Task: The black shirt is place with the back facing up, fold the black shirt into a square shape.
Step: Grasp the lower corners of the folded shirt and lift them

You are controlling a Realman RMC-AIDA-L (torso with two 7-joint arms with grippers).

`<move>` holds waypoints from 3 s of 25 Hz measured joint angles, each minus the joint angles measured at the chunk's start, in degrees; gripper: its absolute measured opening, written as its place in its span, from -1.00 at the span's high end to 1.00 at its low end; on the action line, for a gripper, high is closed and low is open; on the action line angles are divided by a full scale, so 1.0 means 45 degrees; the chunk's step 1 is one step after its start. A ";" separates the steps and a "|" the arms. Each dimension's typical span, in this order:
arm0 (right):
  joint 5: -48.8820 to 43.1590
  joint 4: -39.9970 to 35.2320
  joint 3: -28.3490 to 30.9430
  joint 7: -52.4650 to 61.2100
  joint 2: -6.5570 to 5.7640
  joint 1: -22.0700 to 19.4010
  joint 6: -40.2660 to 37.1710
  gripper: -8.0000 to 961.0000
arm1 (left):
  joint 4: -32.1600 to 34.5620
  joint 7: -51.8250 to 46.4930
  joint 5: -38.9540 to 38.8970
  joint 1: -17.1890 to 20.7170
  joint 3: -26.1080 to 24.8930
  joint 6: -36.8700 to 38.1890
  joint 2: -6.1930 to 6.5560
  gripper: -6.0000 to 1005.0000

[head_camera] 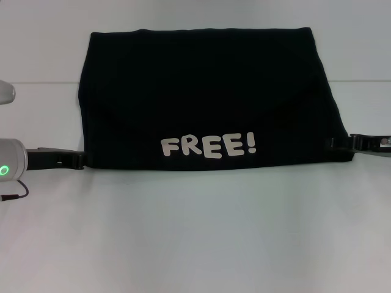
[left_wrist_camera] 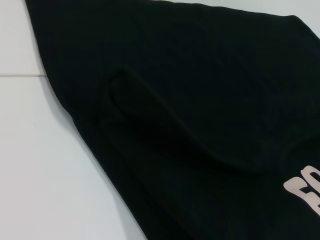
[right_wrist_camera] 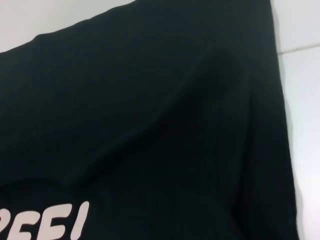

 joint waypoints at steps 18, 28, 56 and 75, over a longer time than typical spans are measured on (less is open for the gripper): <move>0.0019 -0.0056 -0.0092 -0.0712 0.0284 -0.0083 0.0150 -0.04 | -0.0019 0.0005 0.0000 -0.0019 0.0010 -0.0110 0.0000 0.97; 0.0221 -0.0115 0.0074 -0.1111 0.0302 -0.0178 0.0006 0.38 | -0.0019 -0.0041 0.0000 -0.0035 0.0007 -0.0140 0.0000 0.97; 0.2240 -0.0947 0.2530 -0.6061 0.0279 -0.3804 -0.6032 0.91 | 0.1652 0.1407 -0.0044 0.1277 -0.0814 0.6369 -0.0097 0.96; 0.2168 -0.1339 0.3160 -0.7632 -0.0572 -0.6103 -0.9273 0.91 | 0.2323 0.2463 0.0833 0.2086 -0.1794 0.9484 0.0172 0.95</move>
